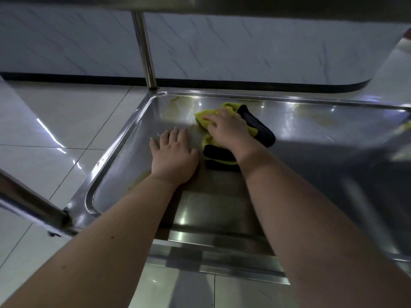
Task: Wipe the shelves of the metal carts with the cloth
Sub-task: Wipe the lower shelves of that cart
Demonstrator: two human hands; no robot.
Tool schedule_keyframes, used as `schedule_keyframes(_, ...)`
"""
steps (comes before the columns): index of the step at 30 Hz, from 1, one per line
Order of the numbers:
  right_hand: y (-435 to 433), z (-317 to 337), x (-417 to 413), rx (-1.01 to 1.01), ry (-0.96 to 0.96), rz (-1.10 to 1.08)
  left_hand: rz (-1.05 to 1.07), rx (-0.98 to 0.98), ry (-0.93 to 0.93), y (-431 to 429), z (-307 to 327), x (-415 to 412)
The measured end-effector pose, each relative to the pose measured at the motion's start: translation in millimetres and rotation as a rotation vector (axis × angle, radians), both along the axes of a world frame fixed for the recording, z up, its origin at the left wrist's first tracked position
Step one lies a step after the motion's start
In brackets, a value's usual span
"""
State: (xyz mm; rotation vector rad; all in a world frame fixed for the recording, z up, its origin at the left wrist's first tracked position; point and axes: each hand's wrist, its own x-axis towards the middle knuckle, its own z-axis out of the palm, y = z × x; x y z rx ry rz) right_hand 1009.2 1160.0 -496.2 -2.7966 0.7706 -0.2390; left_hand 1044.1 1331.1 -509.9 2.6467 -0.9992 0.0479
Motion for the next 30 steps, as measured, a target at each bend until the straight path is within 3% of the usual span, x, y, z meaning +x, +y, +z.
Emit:
schedule_keyframes(6,-103,8,-118,-0.063,-0.022,-0.376,-0.029,0.022,0.018,-7,1,-3)
schedule_keyframes(11,-107,12,-145,0.028,0.030,-0.542,-0.047,0.037,0.030,-8,2,-7)
schedule_keyframes(13,-80,13,-121,0.022,0.022,-0.489,-0.041,0.039,0.021,-7,2,-7)
schedule_keyframes(17,11,5,-77,0.033,0.027,-0.095,-0.039,0.034,0.030,-1,3,-4)
schedule_keyframes(22,80,6,-120,0.129,0.077,0.185,-0.055,0.007,0.053,6,3,-4)
schedule_keyframes(28,101,10,-145,0.148,0.099,0.234,-0.093,0.032,0.118,8,7,2)
schedule_keyframes(30,102,10,-144,0.155,0.090,0.230,-0.138,-0.089,0.254,14,14,10)
